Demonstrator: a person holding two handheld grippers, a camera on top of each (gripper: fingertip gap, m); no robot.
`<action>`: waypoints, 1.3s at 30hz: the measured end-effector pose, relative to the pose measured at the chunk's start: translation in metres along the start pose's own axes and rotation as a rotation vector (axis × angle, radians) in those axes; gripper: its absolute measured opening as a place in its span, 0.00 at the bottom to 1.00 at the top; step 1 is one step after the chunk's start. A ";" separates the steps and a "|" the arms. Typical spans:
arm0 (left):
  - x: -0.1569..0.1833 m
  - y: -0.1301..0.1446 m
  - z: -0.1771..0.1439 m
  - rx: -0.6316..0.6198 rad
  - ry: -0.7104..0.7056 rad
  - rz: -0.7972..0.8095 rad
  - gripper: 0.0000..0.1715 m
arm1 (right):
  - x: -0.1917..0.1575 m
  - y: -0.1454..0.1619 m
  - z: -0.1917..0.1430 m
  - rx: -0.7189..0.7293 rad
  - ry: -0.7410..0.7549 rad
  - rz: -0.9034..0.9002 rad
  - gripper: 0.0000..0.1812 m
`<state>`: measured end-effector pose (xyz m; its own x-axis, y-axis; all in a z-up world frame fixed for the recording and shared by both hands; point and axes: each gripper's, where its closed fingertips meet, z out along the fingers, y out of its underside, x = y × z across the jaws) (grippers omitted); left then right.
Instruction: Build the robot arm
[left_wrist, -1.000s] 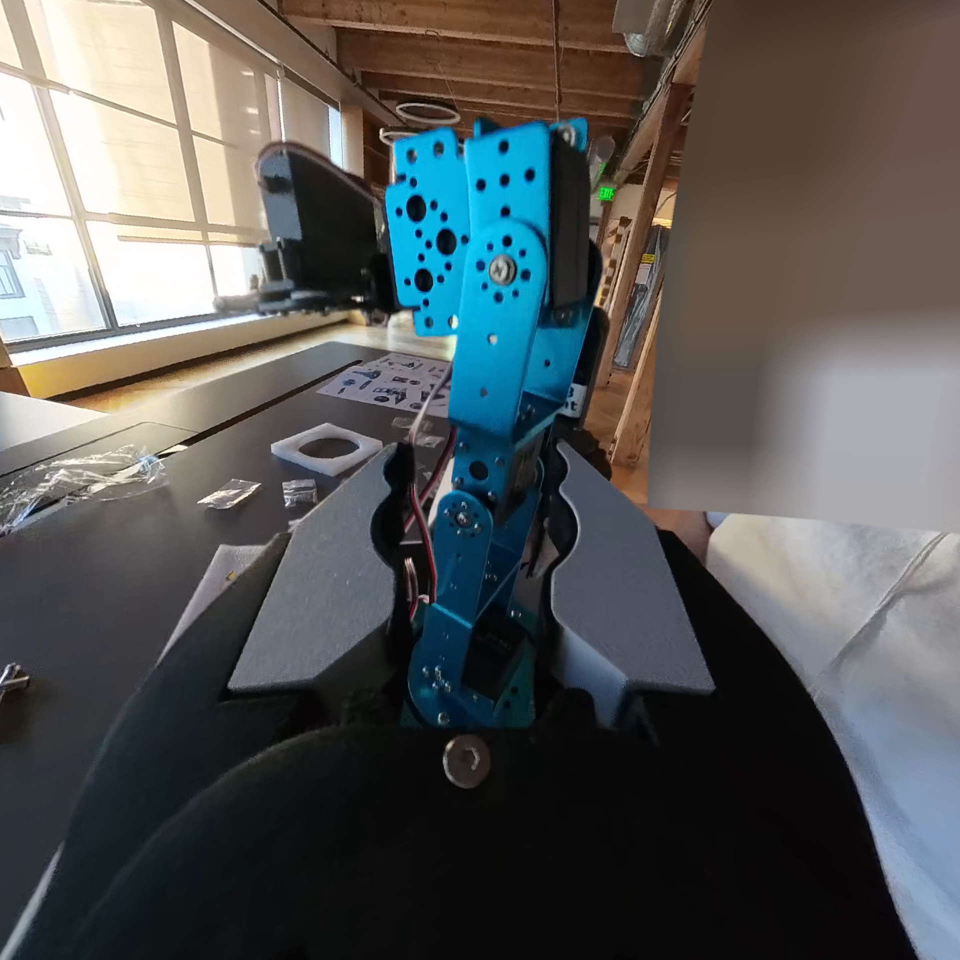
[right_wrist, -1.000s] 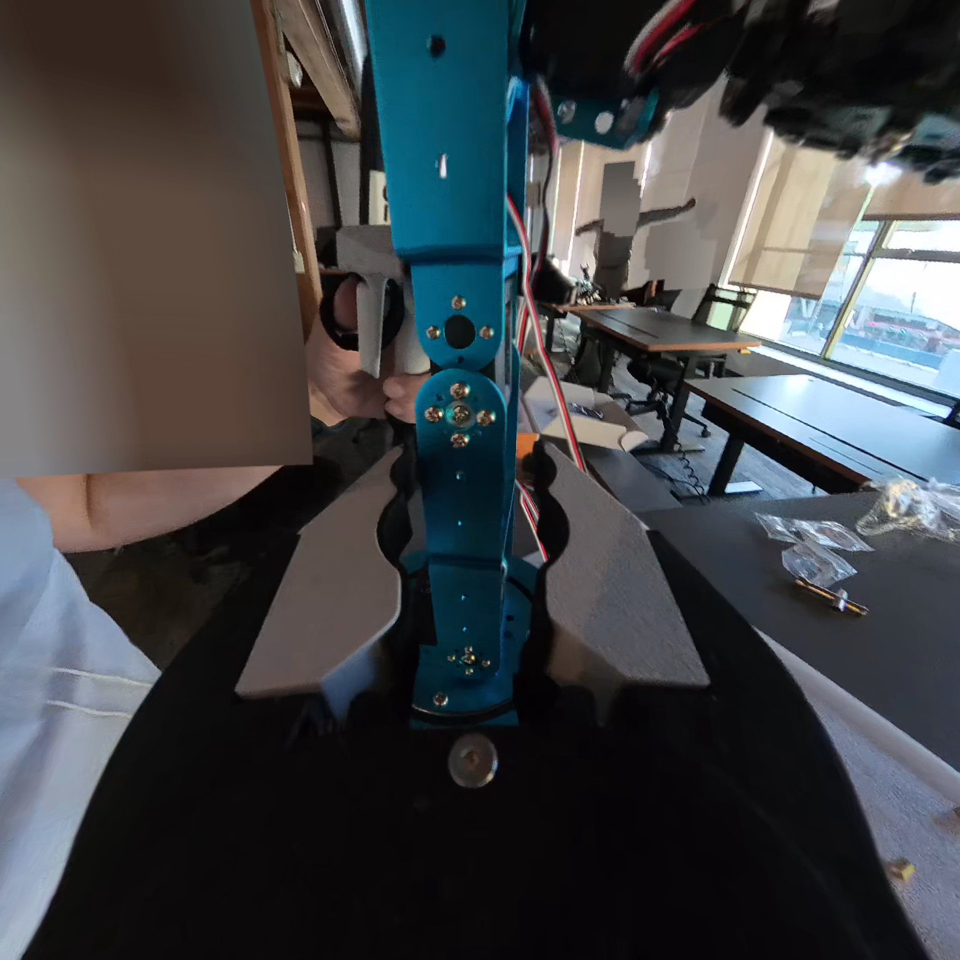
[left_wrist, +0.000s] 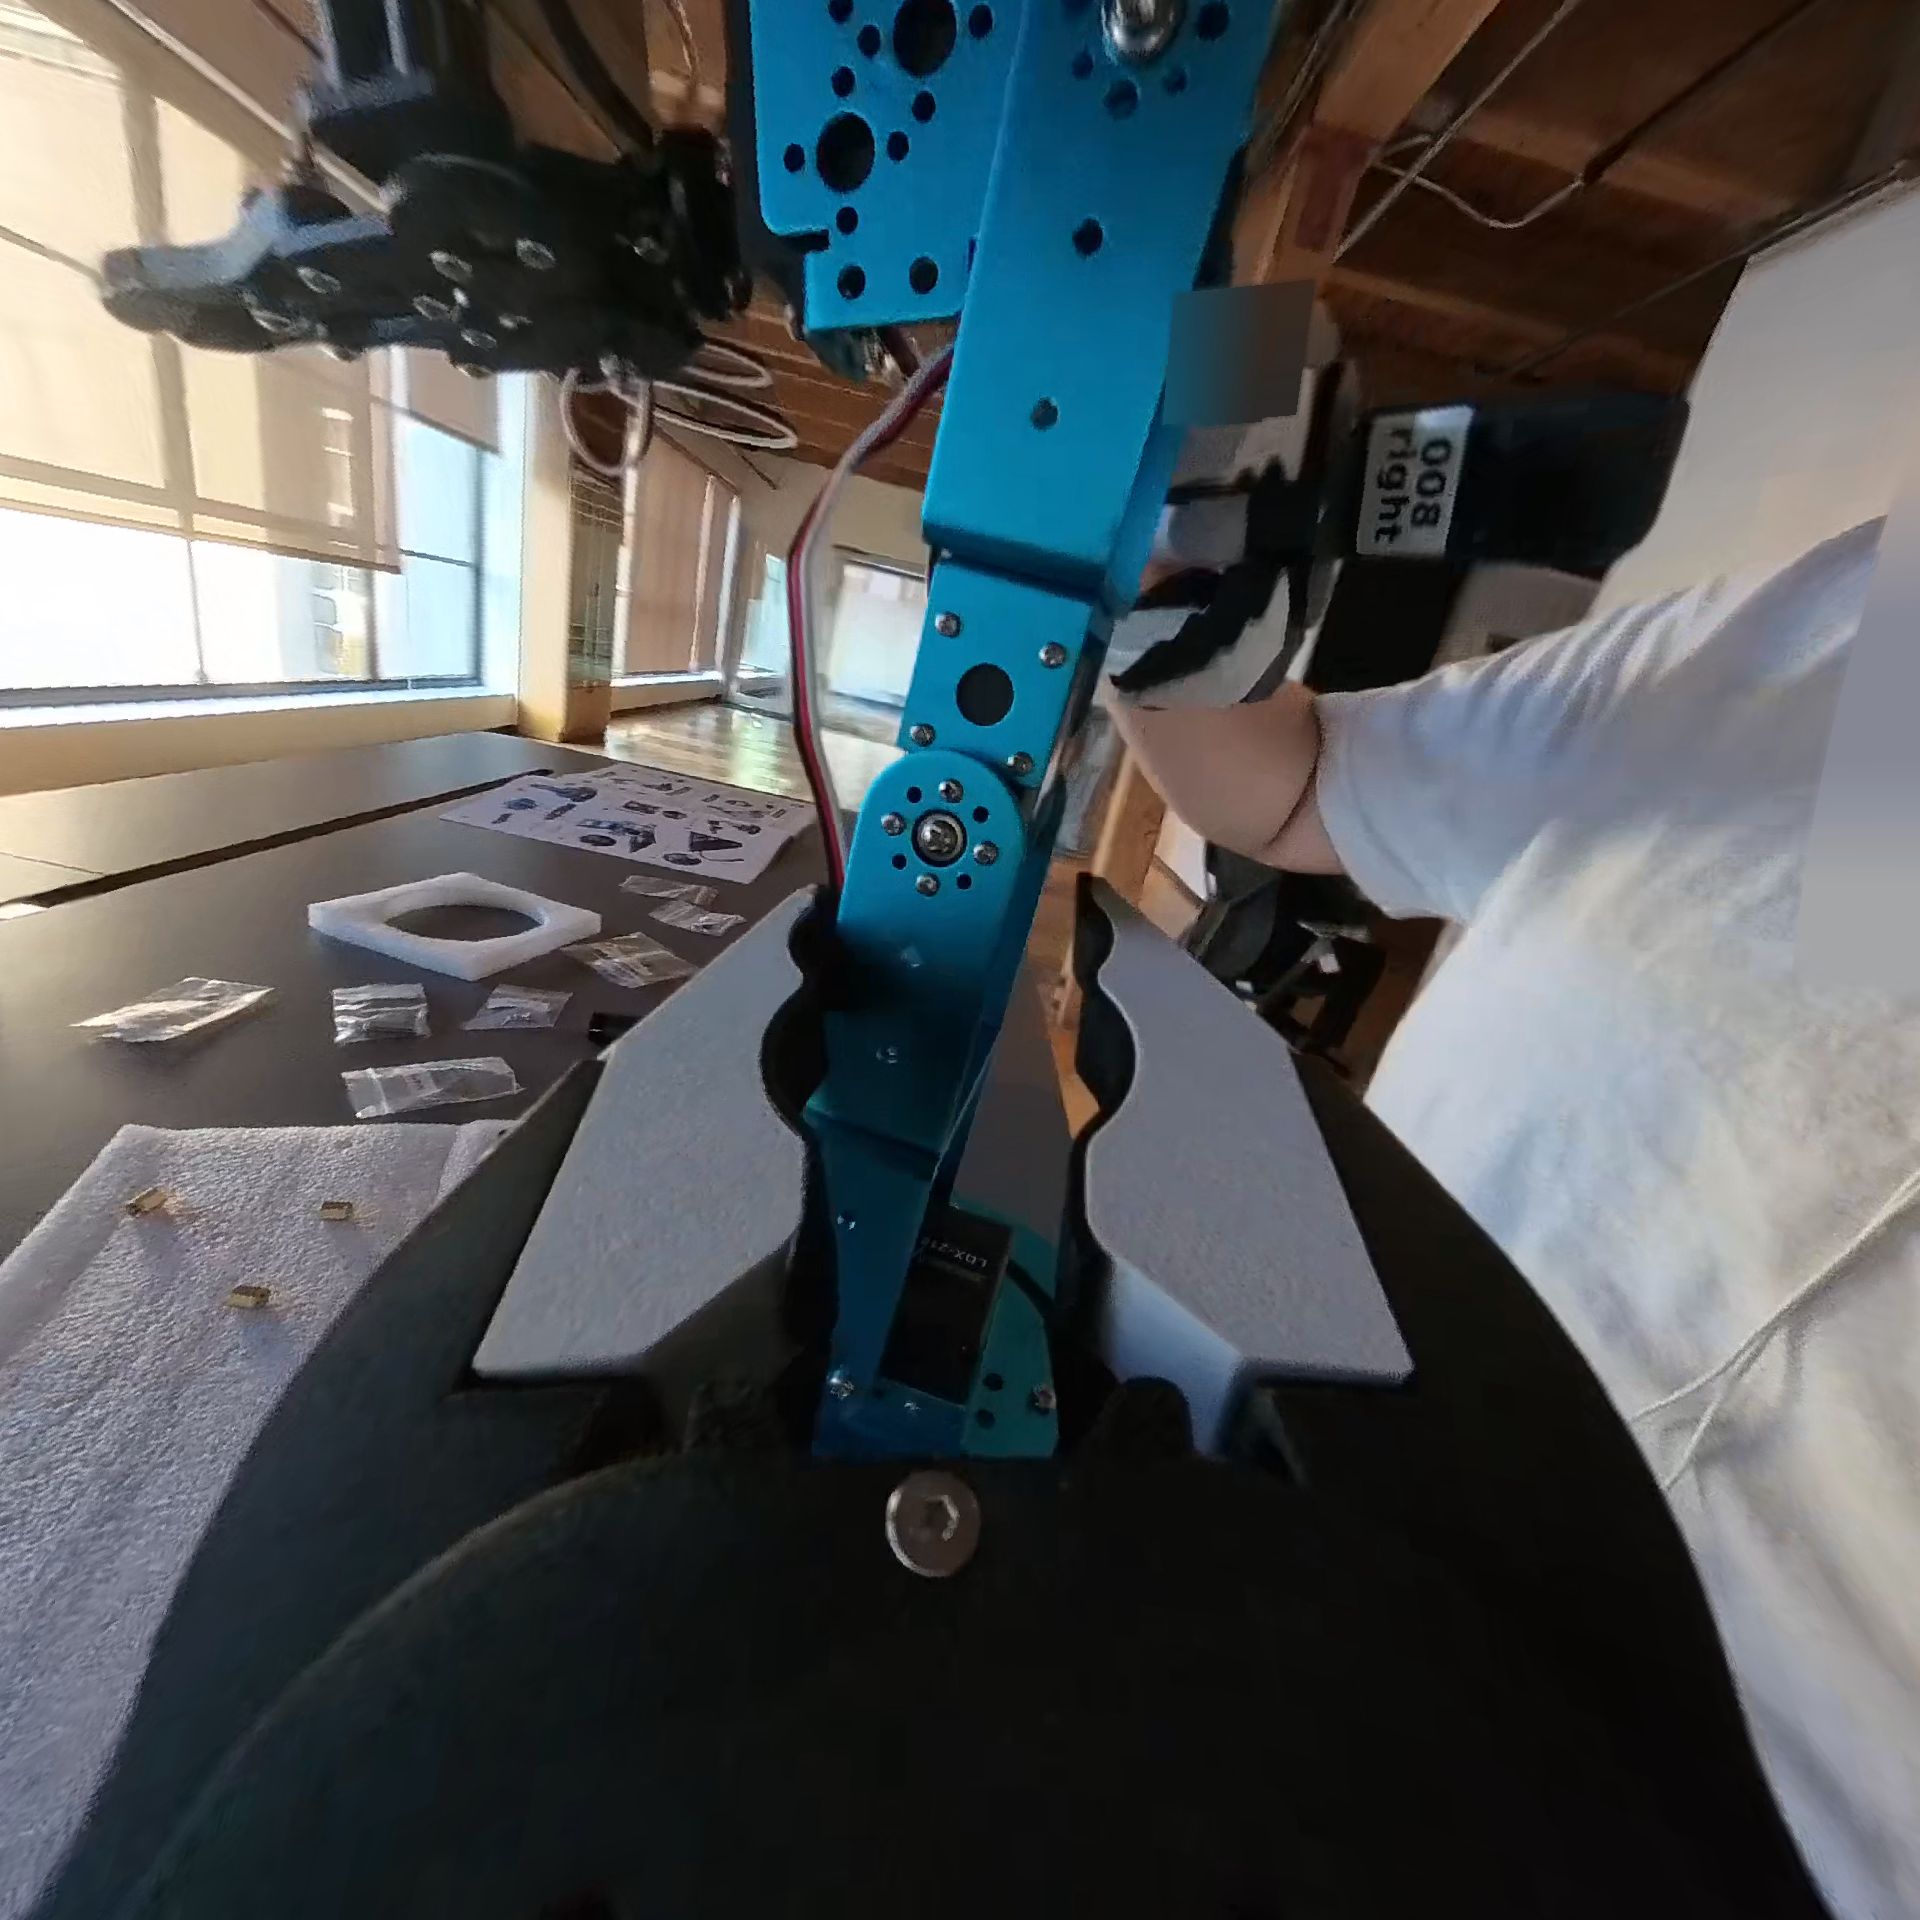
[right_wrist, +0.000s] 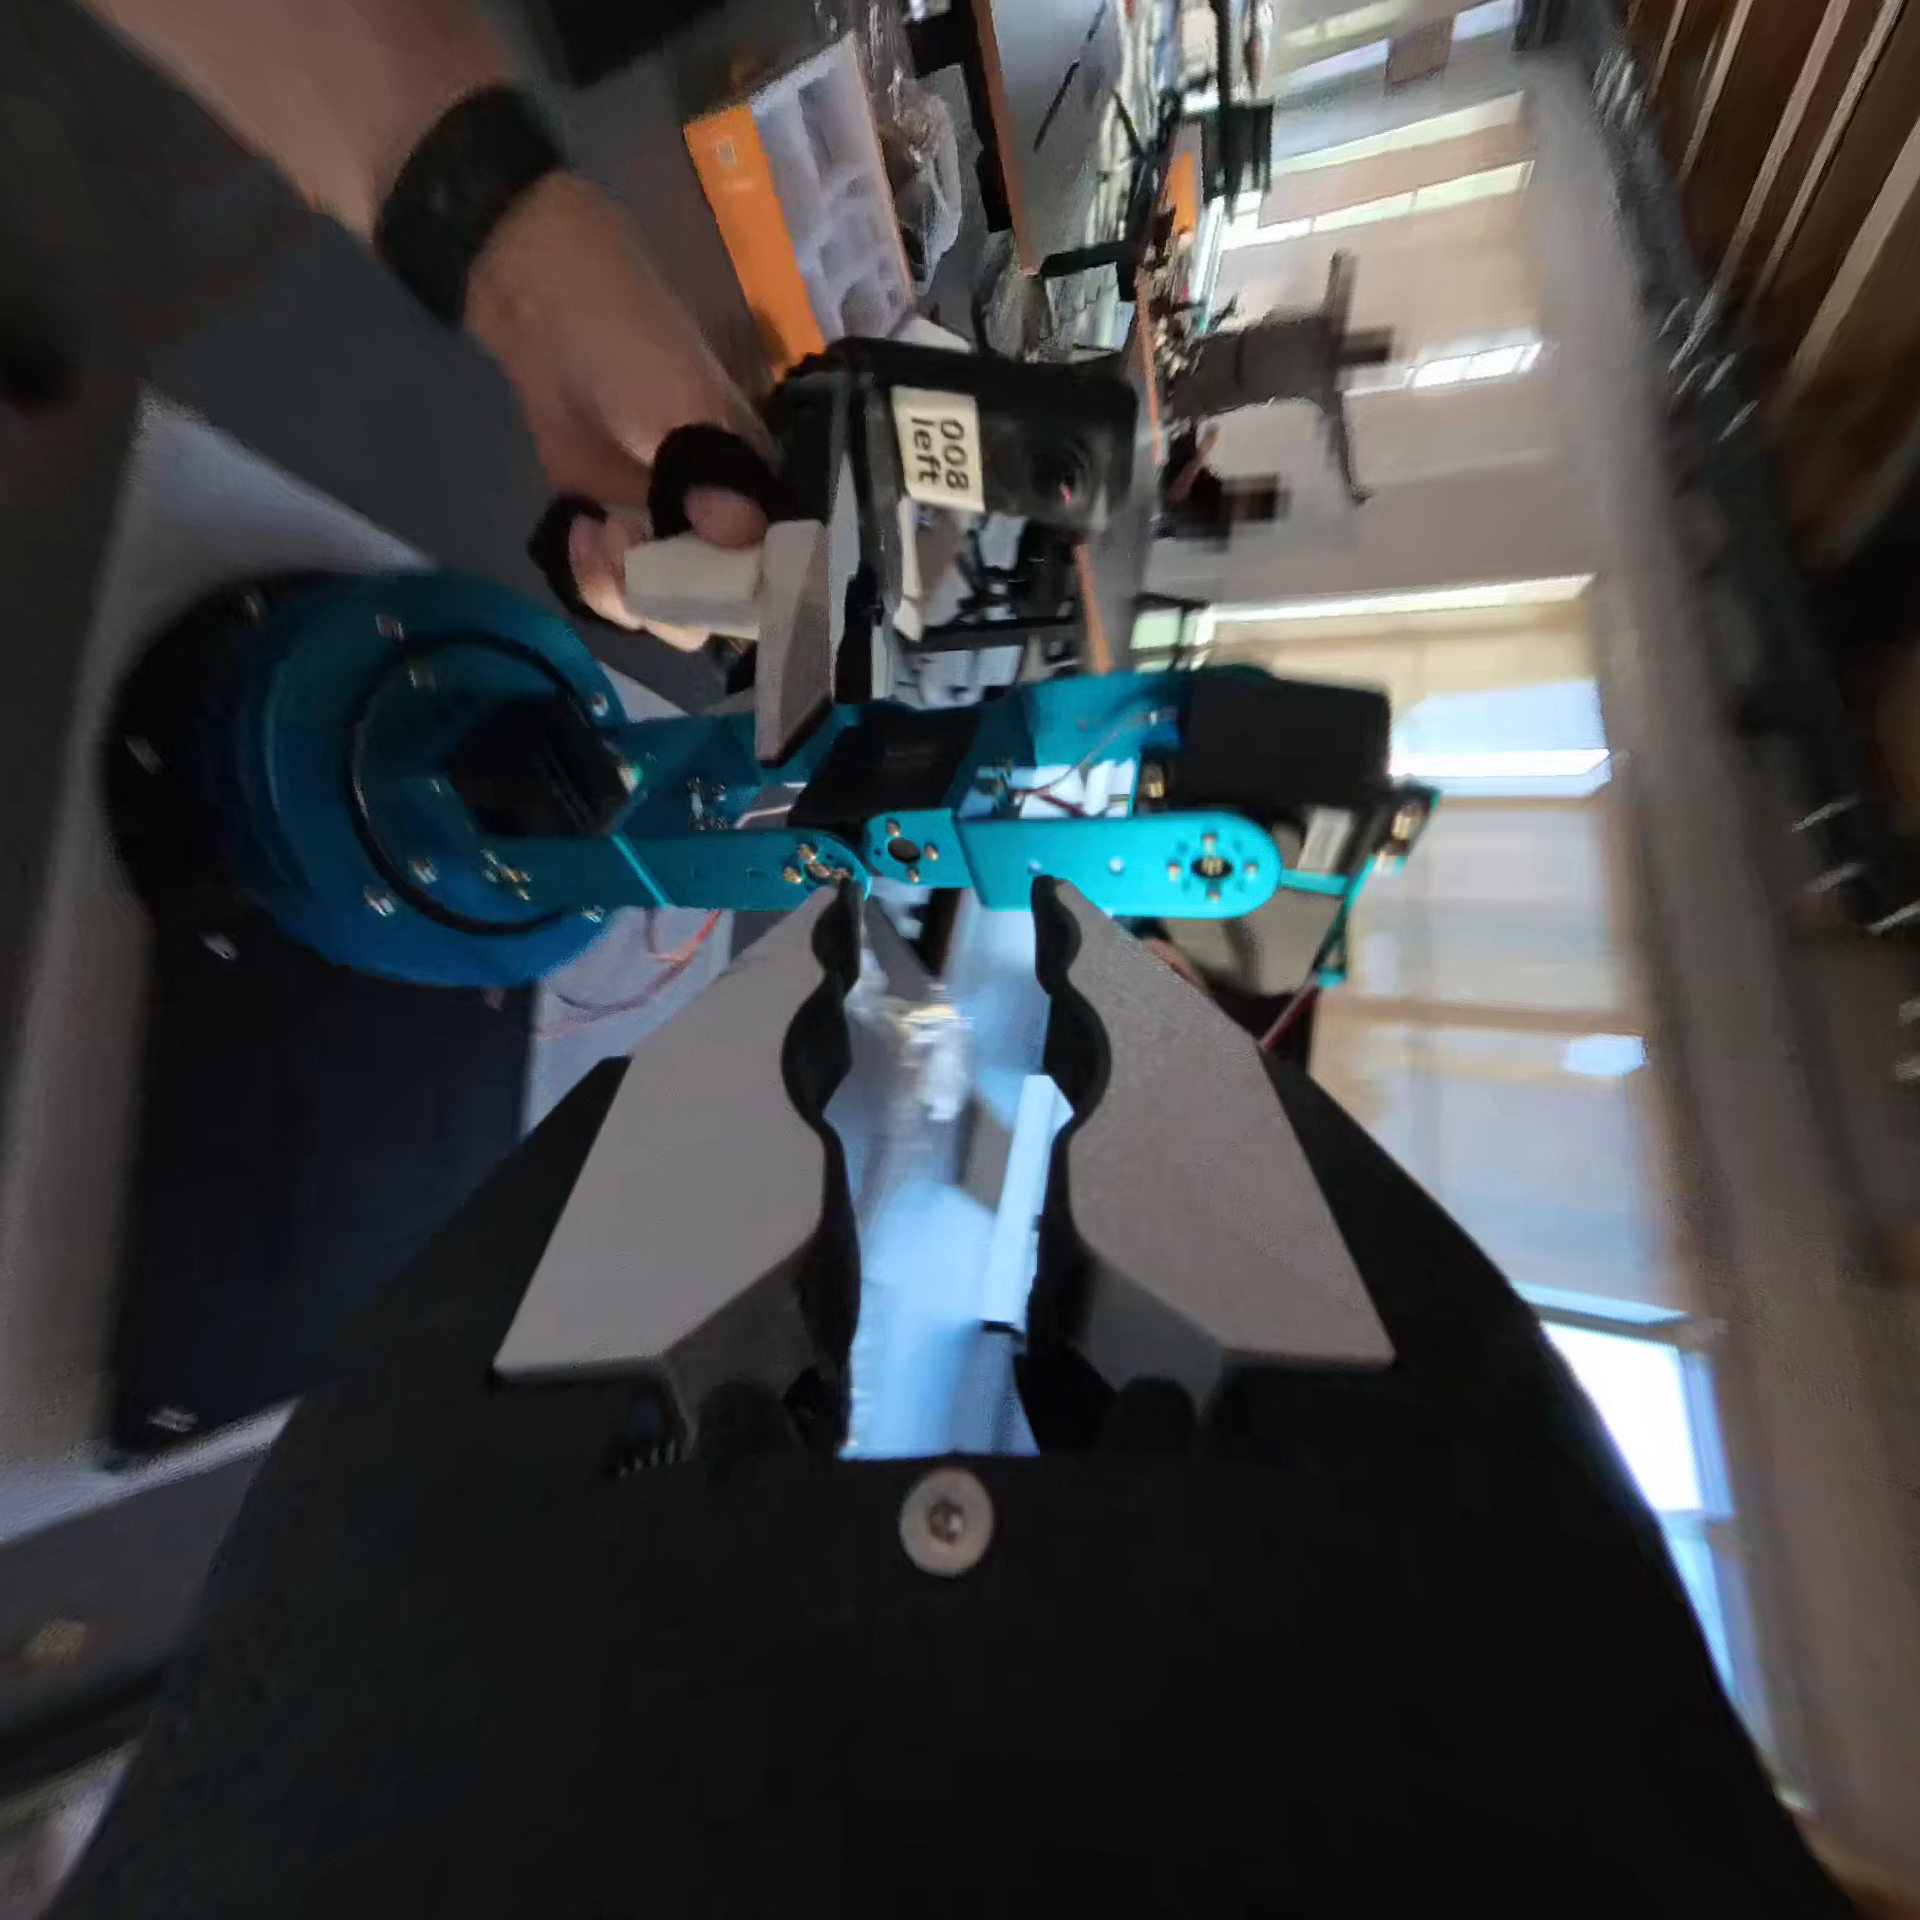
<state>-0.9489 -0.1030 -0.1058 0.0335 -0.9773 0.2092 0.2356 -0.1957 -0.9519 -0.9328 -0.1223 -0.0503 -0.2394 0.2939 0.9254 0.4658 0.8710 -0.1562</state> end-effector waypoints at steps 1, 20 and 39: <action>-0.001 -0.002 -0.001 0.012 -0.028 -0.002 0.26 | 0.003 0.006 0.000 0.009 -0.017 0.107 0.18; -0.004 0.006 -0.007 0.111 -1.389 0.313 0.63 | 0.019 0.016 -0.009 0.320 0.314 -0.967 0.37; -0.040 0.021 -0.010 0.138 -1.316 0.226 0.40 | -0.001 -0.009 0.059 0.221 0.417 -1.382 0.20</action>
<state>-0.9549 -0.0694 -0.1368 0.9686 -0.1677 0.1836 0.1935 0.0443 -0.9801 -0.9867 -0.1069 -0.0699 -0.1010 -0.9095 0.4033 -0.0722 0.4110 0.9088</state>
